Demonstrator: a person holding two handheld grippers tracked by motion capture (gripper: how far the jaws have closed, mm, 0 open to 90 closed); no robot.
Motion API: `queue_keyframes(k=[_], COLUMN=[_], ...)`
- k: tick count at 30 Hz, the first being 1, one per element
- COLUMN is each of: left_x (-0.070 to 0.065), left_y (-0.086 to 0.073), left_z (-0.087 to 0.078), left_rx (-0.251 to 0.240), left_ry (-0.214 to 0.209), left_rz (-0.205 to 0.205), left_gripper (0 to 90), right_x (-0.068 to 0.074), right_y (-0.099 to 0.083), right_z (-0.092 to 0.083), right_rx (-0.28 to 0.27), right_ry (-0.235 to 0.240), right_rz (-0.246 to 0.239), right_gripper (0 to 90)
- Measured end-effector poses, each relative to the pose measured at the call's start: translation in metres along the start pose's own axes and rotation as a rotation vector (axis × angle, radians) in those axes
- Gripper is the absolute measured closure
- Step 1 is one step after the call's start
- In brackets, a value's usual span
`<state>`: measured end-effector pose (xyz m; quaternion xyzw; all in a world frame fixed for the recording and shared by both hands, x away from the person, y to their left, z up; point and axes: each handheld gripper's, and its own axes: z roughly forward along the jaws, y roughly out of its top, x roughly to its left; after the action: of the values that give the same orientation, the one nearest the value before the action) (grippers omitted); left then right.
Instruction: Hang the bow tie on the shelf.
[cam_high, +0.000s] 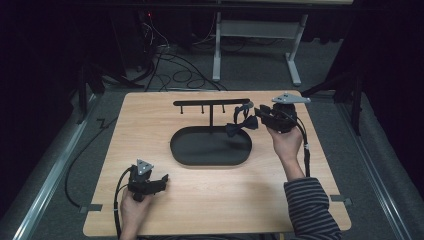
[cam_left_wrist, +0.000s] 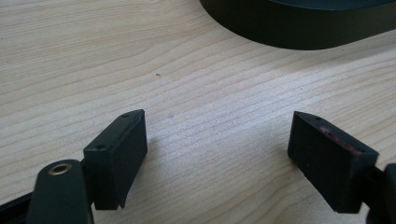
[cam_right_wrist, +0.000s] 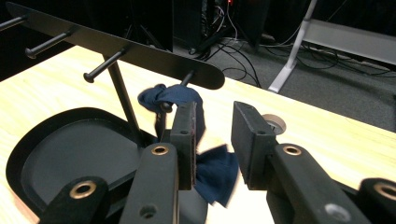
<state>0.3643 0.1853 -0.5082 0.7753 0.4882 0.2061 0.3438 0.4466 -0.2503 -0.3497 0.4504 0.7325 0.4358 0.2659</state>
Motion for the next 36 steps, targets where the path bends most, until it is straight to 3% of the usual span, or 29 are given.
queue_keyframes(k=[18,36], left_x=[0.0,0.0], left_y=[0.0,0.0], left_z=[0.0,0.0], left_rx=[0.0,0.001], left_ry=[0.001,0.0], left_rz=[0.0,0.001], left_gripper=[20.2,20.2], right_x=[-0.017,-0.023], right_y=[-0.026,-0.048], right_z=[-0.026,-0.055], right_rx=[-0.028,-0.048], right_ry=[0.013,0.008], right_rz=[0.076,0.104], right_gripper=[64.3,62.9])
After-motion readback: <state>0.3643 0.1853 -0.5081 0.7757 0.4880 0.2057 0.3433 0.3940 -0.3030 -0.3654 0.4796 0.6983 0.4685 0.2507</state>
